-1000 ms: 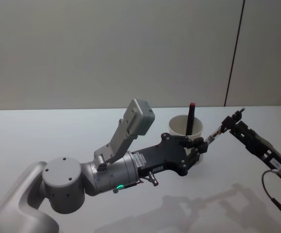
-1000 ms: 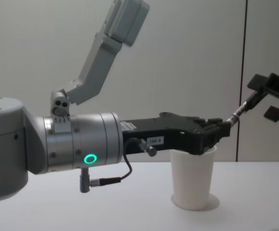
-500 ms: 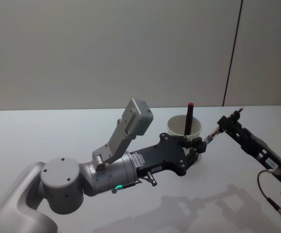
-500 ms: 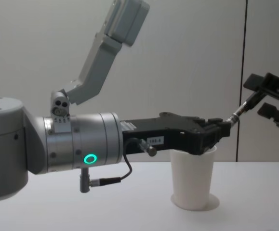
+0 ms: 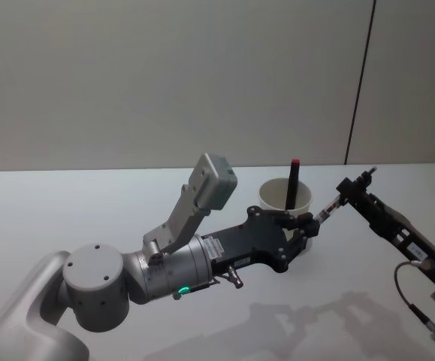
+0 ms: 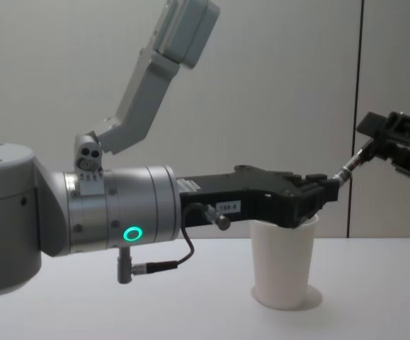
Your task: Place the pen into the pen holder.
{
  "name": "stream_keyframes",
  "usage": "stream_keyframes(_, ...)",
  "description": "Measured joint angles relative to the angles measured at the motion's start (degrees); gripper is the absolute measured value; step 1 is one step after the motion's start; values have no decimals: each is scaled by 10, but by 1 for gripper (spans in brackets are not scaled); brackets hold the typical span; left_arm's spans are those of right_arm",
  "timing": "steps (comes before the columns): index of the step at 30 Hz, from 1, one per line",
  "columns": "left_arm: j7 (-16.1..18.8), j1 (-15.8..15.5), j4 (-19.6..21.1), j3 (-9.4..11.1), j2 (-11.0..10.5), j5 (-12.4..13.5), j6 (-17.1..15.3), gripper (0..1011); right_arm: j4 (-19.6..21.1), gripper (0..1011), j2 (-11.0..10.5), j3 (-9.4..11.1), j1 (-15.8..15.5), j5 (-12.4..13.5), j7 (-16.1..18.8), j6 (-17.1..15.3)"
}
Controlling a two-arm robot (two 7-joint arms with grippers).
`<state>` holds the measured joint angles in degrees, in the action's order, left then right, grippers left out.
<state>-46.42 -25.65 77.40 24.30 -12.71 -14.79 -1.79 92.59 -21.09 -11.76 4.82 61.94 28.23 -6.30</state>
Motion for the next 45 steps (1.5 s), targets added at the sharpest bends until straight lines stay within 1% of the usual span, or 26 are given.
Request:
stream_keyframes(1, 0, 0, 0, 0, 0, 0, 0, 135, 0, 409, 0, -1, 0, 0, 0, 2)
stream_keyframes(3, 0, 0, 0, 0, 0, 0, 0, 135, -1, 364, 1, -1, 1, 1, 1, 3)
stream_keyframes(5, 0, 0, 0, 0, 0, 0, 0, 136, -1, 285, 1, -2, 1, 2, 1, 6)
stream_keyframes(7, 0, 0, 0, 0, 0, 0, 0, 135, -2, 245, 2, -2, 2, 3, 1, 9)
stream_keyframes(9, 0, 0, 0, 0, 0, 0, 0, 135, -2, 149, 2, -3, 2, 4, 1, 12)
stream_keyframes(12, 0, 0, 0, 0, 0, 0, 0, 135, -2, 128, 2, -4, 2, 5, 1, 14)
stream_keyframes(26, 0, 0, 0, 0, 0, -1, 1, 135, -1, 129, 1, -5, 2, 8, -3, 25)
stream_keyframes(28, 0, 0, 0, 0, 0, 1, -1, 152, -1, 128, 0, -5, 2, 9, -5, 27)
stream_keyframes(29, 0, 0, 0, 0, 0, 1, -1, 202, -1, 128, 0, -5, 2, 9, -5, 29)
stream_keyframes(30, 0, 0, 0, 0, 0, 1, -1, 202, -1, 128, -1, -5, 2, 9, -5, 29)
stream_keyframes(33, 0, 0, 0, 0, 0, 1, -1, 302, 0, 128, -1, -5, 2, 9, -6, 30)
stream_keyframes(35, 0, 0, 0, 0, 0, 1, -1, 345, 0, 128, -2, -5, 2, 10, -6, 30)
stream_keyframes(36, 0, 0, 0, 0, 0, 1, -1, 403, 0, 128, -2, -5, 2, 10, -6, 30)
stream_keyframes(37, 0, 0, 0, 0, 0, 1, -1, 414, 0, 128, -2, -6, 2, 10, -6, 31)
stream_keyframes(38, 0, 0, 0, 0, 0, 1, -1, 462, 0, 128, -2, -6, 2, 10, -6, 31)
stream_keyframes(39, 0, 0, 0, 0, 0, 1, -1, 462, 0, 128, -2, -6, 2, 10, -6, 31)
stream_keyframes(40, 0, 0, 0, 0, 0, 1, -1, 524, 0, 129, -3, -6, 2, 10, -7, 32)
stream_keyframes(41, 0, 0, 0, 0, 0, 1, -1, 544, 0, 128, -3, -6, 2, 10, -7, 32)
stream_keyframes(42, 0, 0, 0, 0, 0, 1, 0, 588, 1, 128, -4, -6, 2, 9, -8, 33)
stream_keyframes(43, 0, 0, 0, 0, 0, 1, 0, 588, 1, 128, -4, -6, 2, 8, -8, 33)
stream_keyframes(45, 0, 0, 0, 0, 0, 1, 0, 684, 2, 128, -5, -6, 2, 6, -9, 33)
